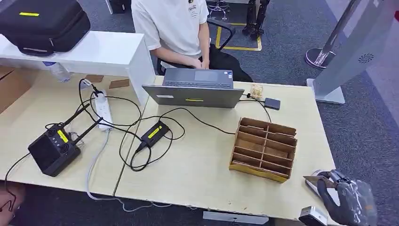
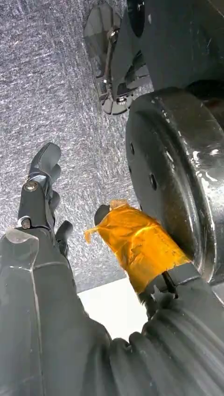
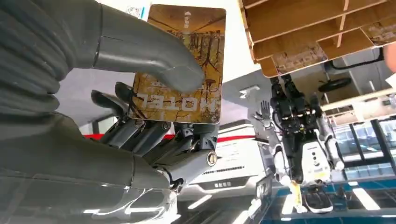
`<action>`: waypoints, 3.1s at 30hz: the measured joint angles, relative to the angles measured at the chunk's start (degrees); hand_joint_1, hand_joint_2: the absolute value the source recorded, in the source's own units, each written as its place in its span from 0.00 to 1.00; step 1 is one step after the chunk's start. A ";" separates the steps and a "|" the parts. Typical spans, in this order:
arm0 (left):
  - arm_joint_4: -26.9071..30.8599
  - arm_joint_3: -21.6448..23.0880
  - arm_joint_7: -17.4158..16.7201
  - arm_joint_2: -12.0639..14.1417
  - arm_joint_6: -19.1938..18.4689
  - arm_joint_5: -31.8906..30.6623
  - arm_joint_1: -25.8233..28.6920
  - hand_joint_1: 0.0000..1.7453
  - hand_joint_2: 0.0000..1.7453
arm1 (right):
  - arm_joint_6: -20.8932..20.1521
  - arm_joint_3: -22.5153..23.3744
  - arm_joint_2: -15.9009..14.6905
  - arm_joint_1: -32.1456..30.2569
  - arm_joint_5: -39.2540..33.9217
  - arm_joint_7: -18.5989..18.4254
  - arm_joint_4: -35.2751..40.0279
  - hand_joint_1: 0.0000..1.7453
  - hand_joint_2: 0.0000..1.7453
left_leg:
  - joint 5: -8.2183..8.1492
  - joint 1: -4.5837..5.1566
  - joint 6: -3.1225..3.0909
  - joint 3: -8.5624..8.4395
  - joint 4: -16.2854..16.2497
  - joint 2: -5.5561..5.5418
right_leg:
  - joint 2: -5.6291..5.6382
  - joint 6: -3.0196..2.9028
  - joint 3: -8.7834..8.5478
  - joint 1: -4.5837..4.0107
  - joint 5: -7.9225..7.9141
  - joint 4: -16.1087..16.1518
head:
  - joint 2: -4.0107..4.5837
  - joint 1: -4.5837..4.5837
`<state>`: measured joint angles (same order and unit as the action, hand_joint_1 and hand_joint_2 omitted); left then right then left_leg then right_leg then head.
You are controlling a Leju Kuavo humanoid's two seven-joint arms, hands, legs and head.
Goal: Pass the card to the sensor for recognition and then transmit it.
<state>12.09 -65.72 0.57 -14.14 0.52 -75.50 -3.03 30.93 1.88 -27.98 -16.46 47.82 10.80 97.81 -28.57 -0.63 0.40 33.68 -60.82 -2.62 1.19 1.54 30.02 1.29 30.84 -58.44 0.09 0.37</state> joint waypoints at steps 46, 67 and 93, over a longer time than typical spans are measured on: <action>0.00 -0.46 -0.90 1.35 -3.06 -1.53 -0.07 0.00 1.00 | 2.82 13.75 9.56 0.38 -0.52 3.17 -15.82 1.00 1.00 | 0.00 0.02 0.00 -0.01 0.01 0.08 | 0.05 -0.03 0.01 -0.02 -0.02 -0.01 | 0.00 -0.02; 0.00 -0.46 -1.27 1.40 -3.06 -2.53 -0.08 0.00 1.00 | -0.17 15.39 10.10 3.15 -0.46 4.35 -14.25 1.00 1.00 | 0.00 0.01 0.00 0.00 0.02 0.09 | 0.05 -0.03 -0.04 -0.03 -0.02 -0.02 | 0.00 0.00; 0.00 -0.46 -2.17 1.62 -3.04 -3.41 -0.11 0.00 1.00 | 3.34 11.26 12.66 6.46 0.72 3.95 -22.84 1.00 1.00 | 0.01 0.01 0.00 -0.03 0.01 0.15 | 0.11 -0.01 -0.08 -0.03 -0.05 -0.02 | 0.00 -0.02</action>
<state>12.09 -66.18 -1.60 -12.52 -2.51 -78.90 -3.14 34.27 13.14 -15.32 -10.00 48.54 14.75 74.97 -28.56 -0.62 0.41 33.65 -60.81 -2.48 1.30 1.53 29.93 1.26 30.79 -58.46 0.09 0.35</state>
